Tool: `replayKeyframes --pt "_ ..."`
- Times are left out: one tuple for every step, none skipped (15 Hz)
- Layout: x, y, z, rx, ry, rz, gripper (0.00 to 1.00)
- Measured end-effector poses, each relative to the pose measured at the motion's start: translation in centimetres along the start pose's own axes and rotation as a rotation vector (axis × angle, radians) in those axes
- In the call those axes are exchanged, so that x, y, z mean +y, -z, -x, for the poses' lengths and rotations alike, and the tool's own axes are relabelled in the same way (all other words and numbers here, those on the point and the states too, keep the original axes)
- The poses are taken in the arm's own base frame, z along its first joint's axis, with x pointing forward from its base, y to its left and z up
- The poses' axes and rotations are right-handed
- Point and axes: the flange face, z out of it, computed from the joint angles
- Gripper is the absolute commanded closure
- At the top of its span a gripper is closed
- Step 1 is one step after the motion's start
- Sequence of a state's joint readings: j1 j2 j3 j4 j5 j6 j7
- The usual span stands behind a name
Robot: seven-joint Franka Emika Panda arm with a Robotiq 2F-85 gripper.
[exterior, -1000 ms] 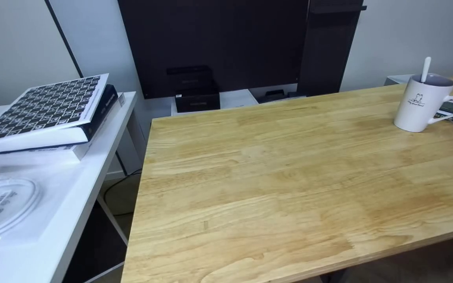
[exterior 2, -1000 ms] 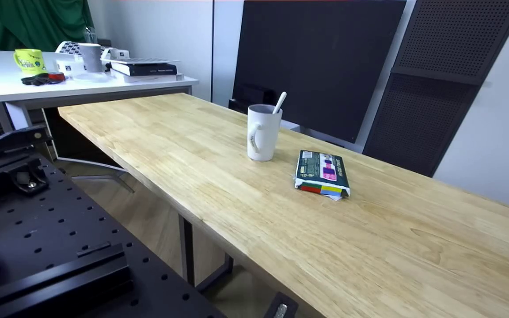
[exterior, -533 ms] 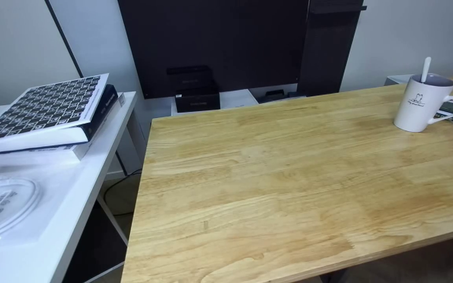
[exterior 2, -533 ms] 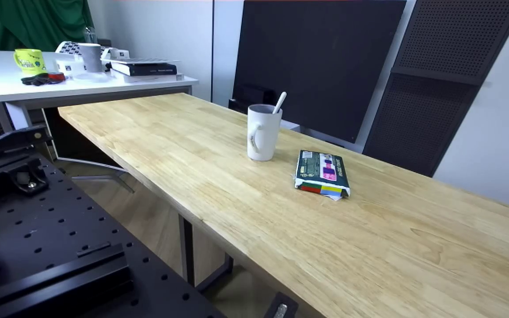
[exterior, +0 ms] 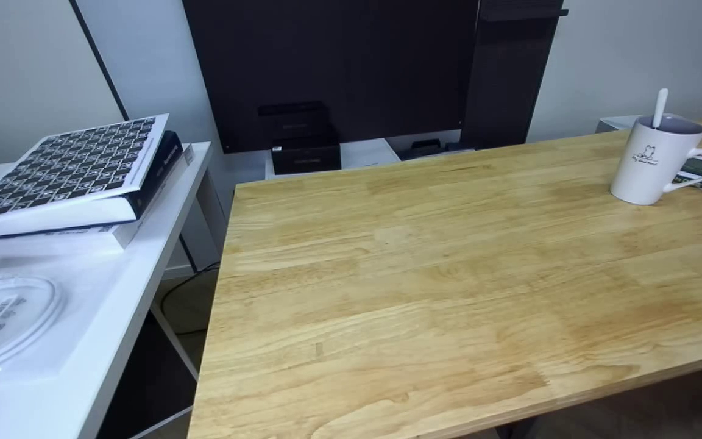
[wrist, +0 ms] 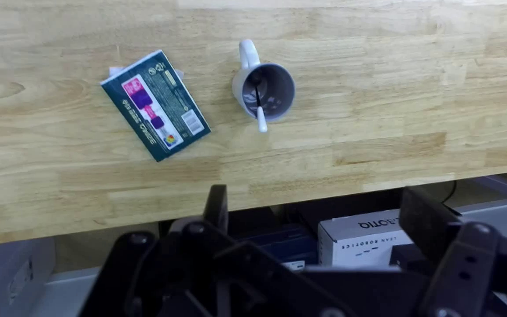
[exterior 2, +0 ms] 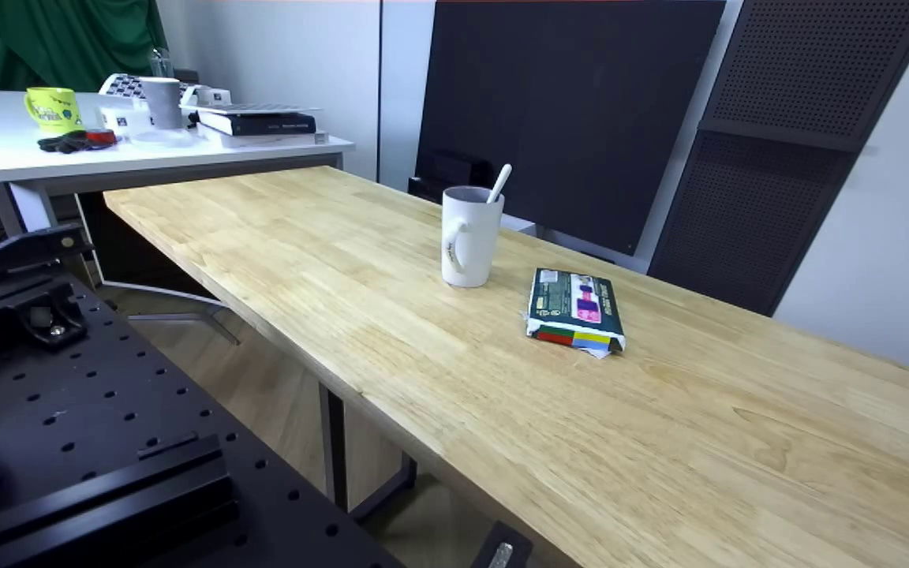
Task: Remove the spoon from the white mug then put it on the table
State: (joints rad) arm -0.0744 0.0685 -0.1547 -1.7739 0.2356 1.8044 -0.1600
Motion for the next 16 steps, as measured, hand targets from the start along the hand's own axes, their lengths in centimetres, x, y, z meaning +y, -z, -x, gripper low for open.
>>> replayKeyframes --pt "0.0 -0.2 -0.8 0.017 0.019 -0.015 0.00" --pt "0.0 -0.4 -1.4 0.034 0.038 -0.028 0.00" --pt "0.0 -0.6 -2.0 0.045 0.058 -0.038 0.00" --pt "-0.1 -1.0 -2.5 0.050 0.074 -0.045 0.00" --pt "-0.1 -1.4 -3.0 0.053 0.089 -0.050 0.00" --pt "-0.1 -1.9 -3.4 0.052 0.101 -0.054 0.00" --pt "-0.1 -2.4 -3.8 0.048 0.112 -0.056 0.00" --pt "-0.1 -3.0 -4.2 0.041 0.122 -0.057 0.00" --pt "-0.1 -3.7 -4.5 0.033 0.131 -0.057 0.00" --pt "0.0 -4.3 -4.8 0.024 0.138 -0.058 0.00" --pt "0.0 -5.0 -5.0 0.014 0.144 -0.058 0.00" --pt "0.0 -5.7 -5.2 0.004 0.150 -0.060 0.00" --pt "0.0 -6.3 -5.4 -0.006 0.154 -0.060 0.00" --pt "0.0 -7.0 -5.5 -0.016 0.157 -0.062 0.00" --pt "-0.1 -7.5 -5.7 -0.025 0.160 -0.063 0.00" --pt "-0.1 -8.0 -5.8 -0.033 0.160 -0.064 0.00"
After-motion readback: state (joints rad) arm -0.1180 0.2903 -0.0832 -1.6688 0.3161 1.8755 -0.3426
